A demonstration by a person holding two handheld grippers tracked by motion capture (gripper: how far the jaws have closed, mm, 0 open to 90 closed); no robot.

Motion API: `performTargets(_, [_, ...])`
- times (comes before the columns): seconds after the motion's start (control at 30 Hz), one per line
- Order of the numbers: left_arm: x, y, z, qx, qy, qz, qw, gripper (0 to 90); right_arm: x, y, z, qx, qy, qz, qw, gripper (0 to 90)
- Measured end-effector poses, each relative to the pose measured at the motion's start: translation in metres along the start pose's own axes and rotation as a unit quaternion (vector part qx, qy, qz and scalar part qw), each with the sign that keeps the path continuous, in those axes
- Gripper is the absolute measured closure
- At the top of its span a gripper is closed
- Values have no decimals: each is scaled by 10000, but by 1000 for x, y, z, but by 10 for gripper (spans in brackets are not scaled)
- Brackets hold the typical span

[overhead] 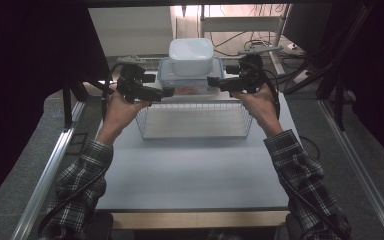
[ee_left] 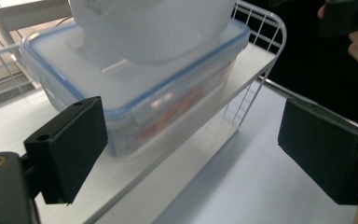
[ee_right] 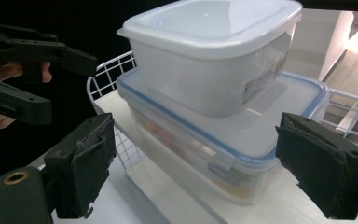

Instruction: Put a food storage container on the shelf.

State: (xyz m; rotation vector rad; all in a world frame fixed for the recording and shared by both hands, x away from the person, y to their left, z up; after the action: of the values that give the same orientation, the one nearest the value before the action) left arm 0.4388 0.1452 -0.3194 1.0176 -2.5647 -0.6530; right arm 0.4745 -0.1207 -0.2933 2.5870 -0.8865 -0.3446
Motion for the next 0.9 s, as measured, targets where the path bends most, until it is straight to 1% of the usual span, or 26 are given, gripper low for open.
performTargets(0.13, [4,0,7,-8,-18,33,10000,61,-3,1,7,-49,28,-34,10000,117])
performTargets(0.33, [10,-1,18,-103,-138,-35,9998,42,-5,3,17,-95,144,-25,9998,108])
performTargets(0.5, [14,-1,27,-66,-213,-66,9997,31,-8,5,23,-103,147,-83,9998,101])
performTargets(0.77, [18,-1,41,-53,-268,-68,9996,30,-15,9,34,-162,218,-134,9995,78])
performTargets(0.8, [19,-1,44,-50,-289,-59,9996,30,-16,9,35,-167,227,-138,9995,74])
performTargets(0.9, [22,-1,51,-29,-269,-13,9996,27,-17,11,41,-201,241,-132,9994,66])
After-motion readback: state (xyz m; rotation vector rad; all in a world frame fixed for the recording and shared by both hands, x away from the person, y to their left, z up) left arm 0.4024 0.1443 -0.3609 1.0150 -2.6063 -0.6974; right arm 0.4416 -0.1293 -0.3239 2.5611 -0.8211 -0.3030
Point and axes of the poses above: each handheld gripper's, and its own axes: y roughly backward along the jaws, z roughly out of its underside, x roughly to its right, the point moved 4 cm from there along -y, roughly forward along the jaws, and after that the axes turned 3 degrees about -x, right-handed, at the moved point
